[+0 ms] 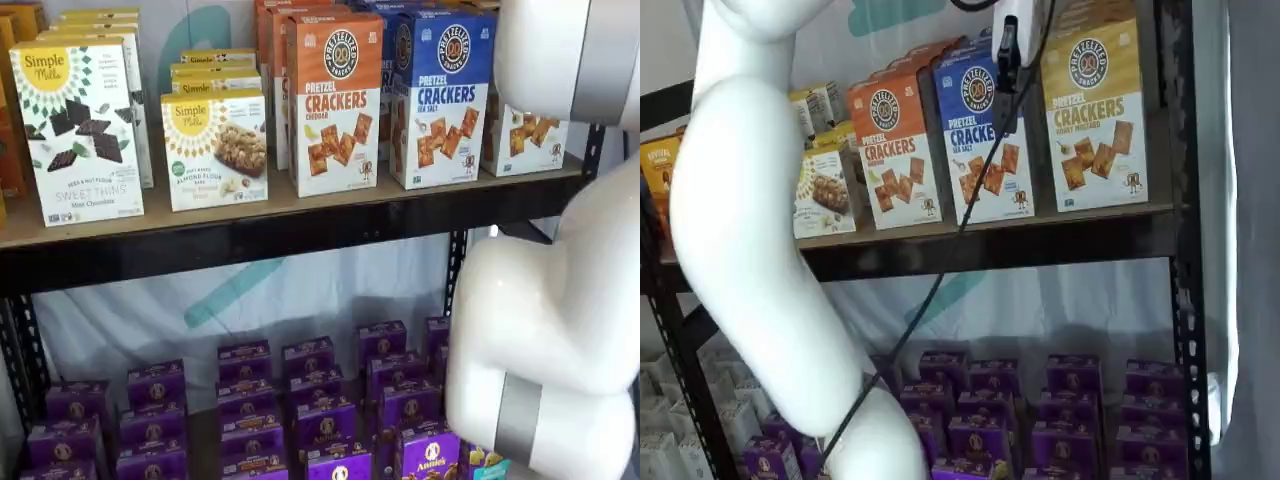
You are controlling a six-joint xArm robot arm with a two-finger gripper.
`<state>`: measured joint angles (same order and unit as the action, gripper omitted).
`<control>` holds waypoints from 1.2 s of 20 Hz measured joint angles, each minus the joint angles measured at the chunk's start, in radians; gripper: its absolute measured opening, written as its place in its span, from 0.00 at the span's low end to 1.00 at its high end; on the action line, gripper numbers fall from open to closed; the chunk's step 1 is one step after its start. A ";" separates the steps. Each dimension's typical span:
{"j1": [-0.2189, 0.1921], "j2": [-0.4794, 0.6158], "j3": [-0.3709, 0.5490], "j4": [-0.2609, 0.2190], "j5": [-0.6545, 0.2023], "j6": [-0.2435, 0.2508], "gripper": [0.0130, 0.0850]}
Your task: Retrieve the yellow and white box located on the top shelf, the sixth one from the left
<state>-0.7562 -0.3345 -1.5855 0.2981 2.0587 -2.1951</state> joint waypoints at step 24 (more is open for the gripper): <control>-0.155 -0.140 0.178 0.409 -0.367 -0.012 1.00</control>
<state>-0.9114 -0.4740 -1.4077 0.7073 1.6920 -2.2075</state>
